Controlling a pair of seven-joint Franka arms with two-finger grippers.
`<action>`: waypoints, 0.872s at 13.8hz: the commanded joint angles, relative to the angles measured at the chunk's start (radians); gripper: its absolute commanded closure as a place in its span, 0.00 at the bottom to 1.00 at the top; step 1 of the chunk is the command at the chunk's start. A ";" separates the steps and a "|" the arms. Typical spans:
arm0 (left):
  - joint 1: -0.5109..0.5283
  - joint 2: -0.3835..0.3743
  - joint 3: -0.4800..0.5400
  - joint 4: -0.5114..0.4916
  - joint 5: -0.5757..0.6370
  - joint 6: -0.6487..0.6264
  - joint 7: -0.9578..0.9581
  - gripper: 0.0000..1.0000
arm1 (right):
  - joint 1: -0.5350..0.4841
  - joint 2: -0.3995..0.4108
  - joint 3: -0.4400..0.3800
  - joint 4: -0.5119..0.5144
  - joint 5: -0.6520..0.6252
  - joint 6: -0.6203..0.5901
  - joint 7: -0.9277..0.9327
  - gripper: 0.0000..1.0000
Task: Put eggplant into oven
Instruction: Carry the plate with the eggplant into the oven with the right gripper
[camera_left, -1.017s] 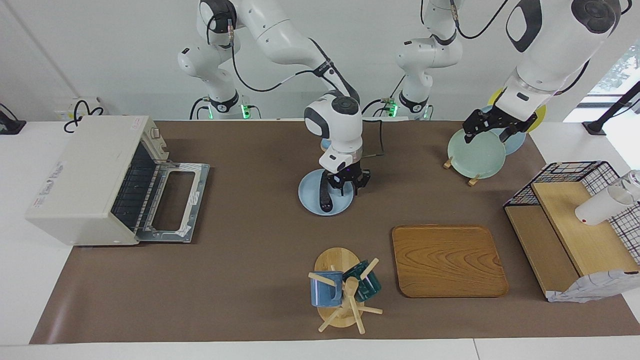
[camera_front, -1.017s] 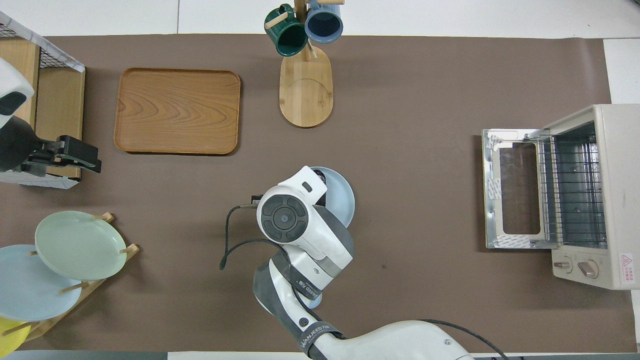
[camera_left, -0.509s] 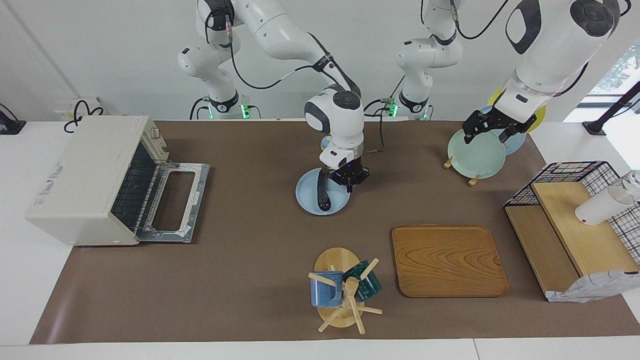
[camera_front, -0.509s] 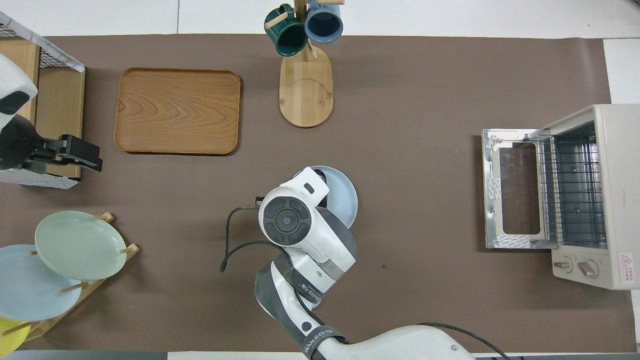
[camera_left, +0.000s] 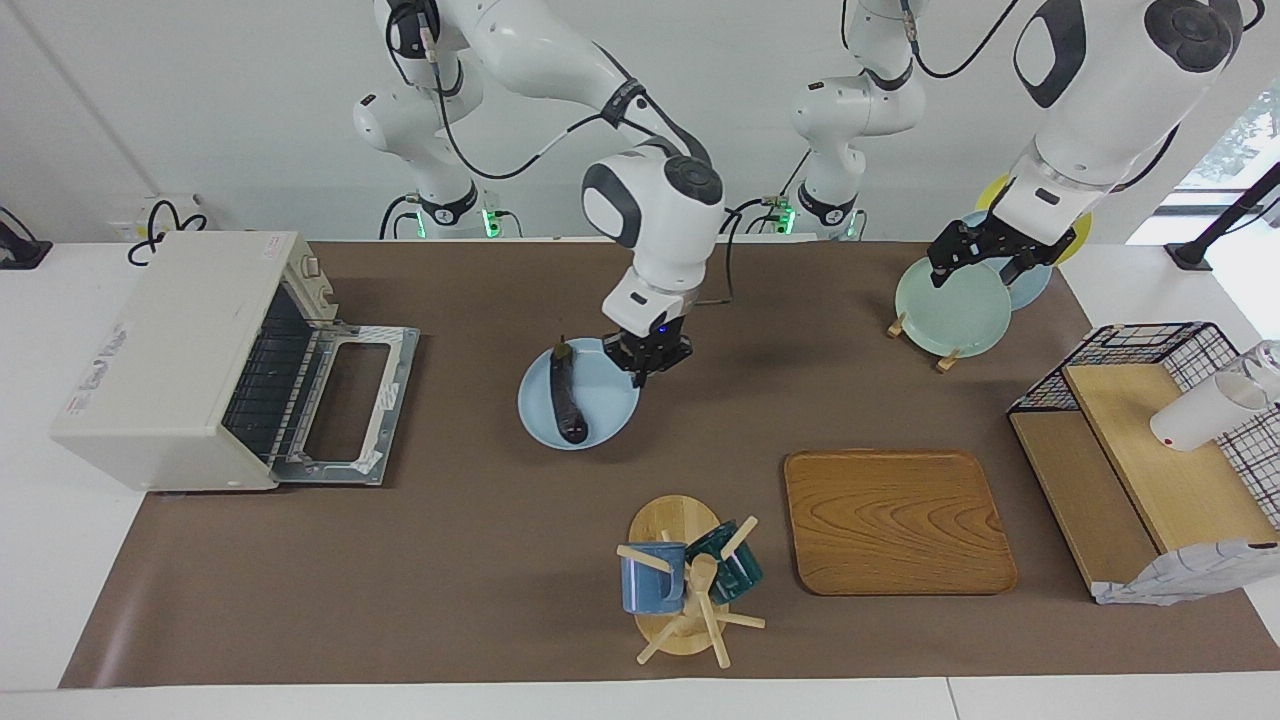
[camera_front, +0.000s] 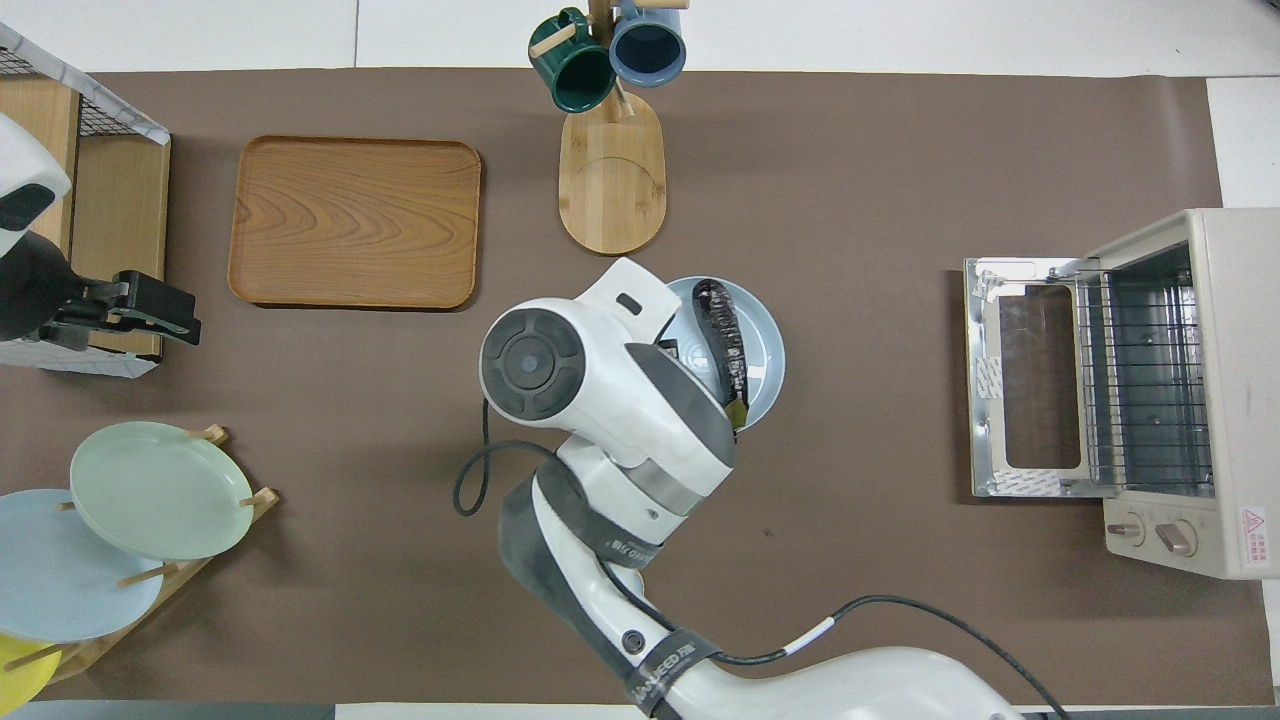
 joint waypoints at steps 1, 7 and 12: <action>-0.056 -0.030 0.047 -0.028 0.020 -0.008 0.001 0.00 | -0.142 -0.119 0.012 -0.119 -0.017 -0.025 -0.123 1.00; -0.042 -0.030 0.044 -0.024 0.018 -0.011 0.007 0.00 | -0.425 -0.268 0.012 -0.317 -0.039 -0.037 -0.399 1.00; -0.042 -0.032 0.044 -0.022 0.015 -0.005 0.006 0.00 | -0.584 -0.293 0.012 -0.386 -0.037 -0.020 -0.537 1.00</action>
